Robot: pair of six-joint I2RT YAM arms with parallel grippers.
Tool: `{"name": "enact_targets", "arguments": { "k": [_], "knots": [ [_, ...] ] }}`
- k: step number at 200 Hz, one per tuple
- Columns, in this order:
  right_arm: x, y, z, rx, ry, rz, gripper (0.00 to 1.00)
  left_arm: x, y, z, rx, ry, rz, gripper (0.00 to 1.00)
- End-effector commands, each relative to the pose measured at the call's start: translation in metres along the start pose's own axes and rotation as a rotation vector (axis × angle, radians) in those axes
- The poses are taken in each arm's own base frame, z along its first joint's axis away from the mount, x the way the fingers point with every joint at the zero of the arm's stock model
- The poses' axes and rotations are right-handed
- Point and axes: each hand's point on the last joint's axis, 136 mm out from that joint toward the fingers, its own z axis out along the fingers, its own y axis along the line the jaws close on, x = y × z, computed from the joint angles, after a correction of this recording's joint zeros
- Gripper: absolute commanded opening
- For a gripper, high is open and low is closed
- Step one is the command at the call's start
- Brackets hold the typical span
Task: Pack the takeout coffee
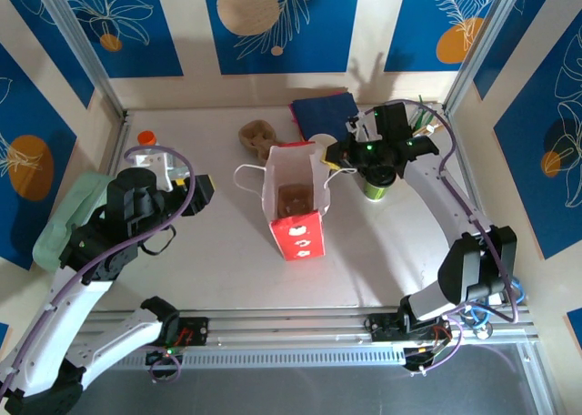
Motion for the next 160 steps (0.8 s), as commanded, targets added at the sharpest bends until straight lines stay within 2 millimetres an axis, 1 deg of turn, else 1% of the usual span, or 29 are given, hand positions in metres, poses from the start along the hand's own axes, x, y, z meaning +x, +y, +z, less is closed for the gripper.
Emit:
{"name": "enact_targets", "arguments": {
  "k": [1,20,48,63,89,110,127,143,160],
  "knots": [
    [0.002,0.001,-0.006,-0.001,0.027,-0.049,0.15,0.002,0.003,0.001,-0.008,-0.005,-0.005,0.64],
    [0.001,-0.001,-0.013,0.043,0.009,-0.058,0.27,0.000,0.001,0.001,-0.002,-0.010,-0.006,0.64],
    [0.000,-0.002,-0.026,0.098,-0.004,-0.057,0.38,-0.001,0.000,0.002,-0.001,-0.009,-0.004,0.64],
    [-0.001,-0.005,-0.038,0.152,-0.025,-0.050,0.41,-0.001,0.000,0.002,-0.002,-0.010,-0.001,0.64],
    [0.000,-0.002,-0.062,0.229,-0.078,-0.069,0.48,-0.003,0.002,0.003,-0.015,-0.018,0.013,0.64],
    [0.006,-0.002,-0.083,0.302,-0.110,-0.093,0.53,-0.004,0.003,0.006,-0.024,-0.021,0.027,0.65],
    [0.013,-0.007,-0.098,0.369,-0.118,-0.092,0.55,-0.002,0.006,0.010,-0.042,-0.009,0.038,0.65],
    [0.018,-0.015,-0.113,0.440,-0.141,-0.080,0.56,0.003,0.009,0.014,-0.054,0.006,0.050,0.66],
    [0.022,-0.020,-0.127,0.476,-0.175,-0.079,0.59,0.009,0.014,0.018,-0.076,0.017,0.070,0.68]
  ]
}}
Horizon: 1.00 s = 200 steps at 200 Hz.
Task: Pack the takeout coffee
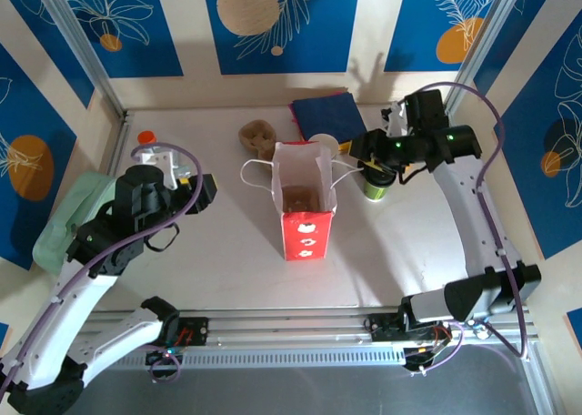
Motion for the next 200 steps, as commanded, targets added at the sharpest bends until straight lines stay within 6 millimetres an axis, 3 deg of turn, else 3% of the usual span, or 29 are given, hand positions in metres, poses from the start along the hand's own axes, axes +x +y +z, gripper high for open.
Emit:
{"name": "enact_targets", "arguments": {
  "k": [1,22,62,121,164,200],
  "knots": [
    [0.014,-0.024,-0.023,0.124,-0.006,0.009,0.59,0.004,0.008,0.005,-0.035,-0.004,0.042,0.68],
    [0.020,-0.033,-0.028,0.148,0.000,-0.004,0.69,0.008,0.014,0.009,-0.059,-0.002,0.068,0.71],
    [0.033,-0.062,-0.034,0.296,0.061,0.019,0.70,0.018,0.024,0.014,-0.093,0.006,0.098,0.77],
    [0.052,-0.079,-0.029,0.354,0.157,0.127,0.75,0.019,0.031,0.020,-0.128,-0.005,0.210,0.86],
    [0.046,-0.094,-0.017,0.405,0.149,0.167,0.78,0.014,0.042,0.026,-0.190,-0.043,0.300,1.00],
    [0.030,-0.097,-0.001,0.402,0.132,0.173,0.79,0.009,0.057,0.035,-0.272,-0.086,0.350,0.99]
  ]
}}
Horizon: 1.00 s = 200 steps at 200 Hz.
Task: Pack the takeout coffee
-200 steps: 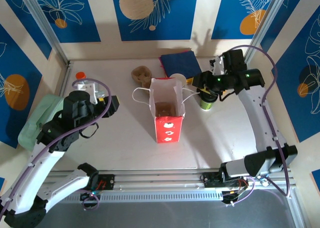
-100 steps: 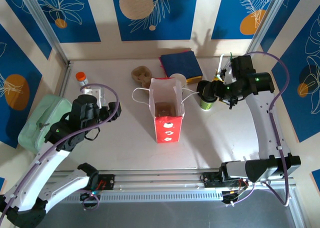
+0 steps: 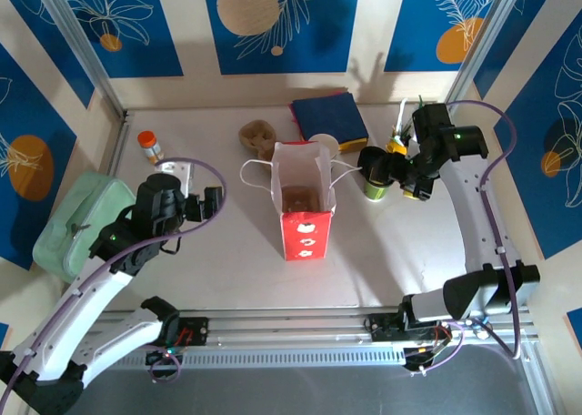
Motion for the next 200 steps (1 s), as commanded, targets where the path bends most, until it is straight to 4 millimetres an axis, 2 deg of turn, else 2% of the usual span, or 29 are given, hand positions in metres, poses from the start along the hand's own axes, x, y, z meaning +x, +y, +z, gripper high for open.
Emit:
{"name": "enact_targets", "arguments": {
  "k": [1,53,138,181,200],
  "knots": [
    [-0.012,0.001,0.010,0.003,-0.013,0.026,0.79,-0.011,0.016,0.005,-0.090,-0.066,0.041,0.99],
    [-0.040,0.002,0.032,0.047,-0.068,0.035,0.80,-0.006,0.031,0.012,-0.102,-0.078,-0.052,0.99],
    [-0.080,0.004,0.054,0.125,-0.143,-0.015,0.81,-0.010,0.040,-0.008,-0.111,-0.128,-0.059,0.99],
    [-0.089,0.005,0.074,0.171,-0.096,-0.038,0.82,-0.011,0.039,-0.009,-0.103,-0.142,-0.065,0.99],
    [-0.090,0.004,0.082,0.187,-0.072,-0.047,0.89,-0.012,0.038,-0.008,-0.098,-0.141,-0.064,0.99]
  ]
}}
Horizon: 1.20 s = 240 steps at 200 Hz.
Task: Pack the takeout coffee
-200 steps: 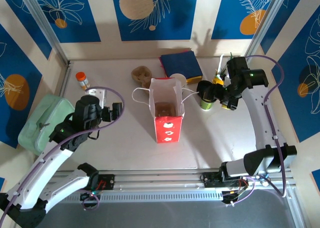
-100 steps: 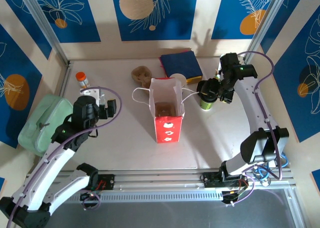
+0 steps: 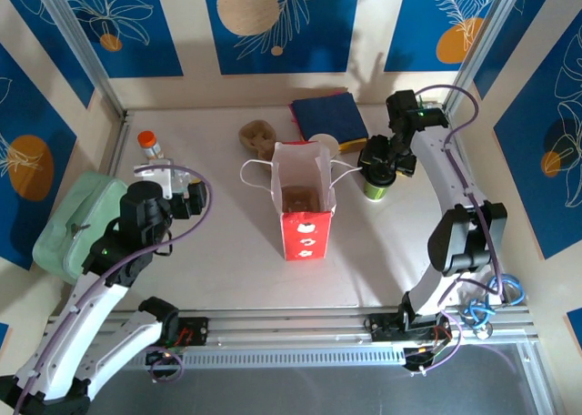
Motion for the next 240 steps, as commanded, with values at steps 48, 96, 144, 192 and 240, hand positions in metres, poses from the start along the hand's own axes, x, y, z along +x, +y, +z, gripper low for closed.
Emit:
{"name": "enact_targets", "arguments": {
  "k": [48,96,144,192,240],
  "knots": [
    [-0.006,-0.004,0.013,0.055,0.047,-0.031,0.96,0.000,-0.002,0.000,0.019,-0.012,0.004,0.99],
    [-0.004,-0.004,0.025,0.064,0.099,-0.030,0.95,0.002,-0.002,0.000,0.024,-0.008,0.001,0.99],
    [-0.004,-0.012,0.031,0.079,0.127,-0.010,0.92,0.002,-0.002,0.000,0.023,-0.007,0.001,0.99],
    [-0.005,-0.011,0.032,0.040,0.132,-0.005,0.90,0.002,-0.002,0.000,0.024,-0.007,0.000,0.99],
    [-0.008,-0.003,0.033,0.004,0.136,-0.020,0.89,0.003,-0.002,-0.001,0.026,-0.006,0.001,0.99]
  ]
}}
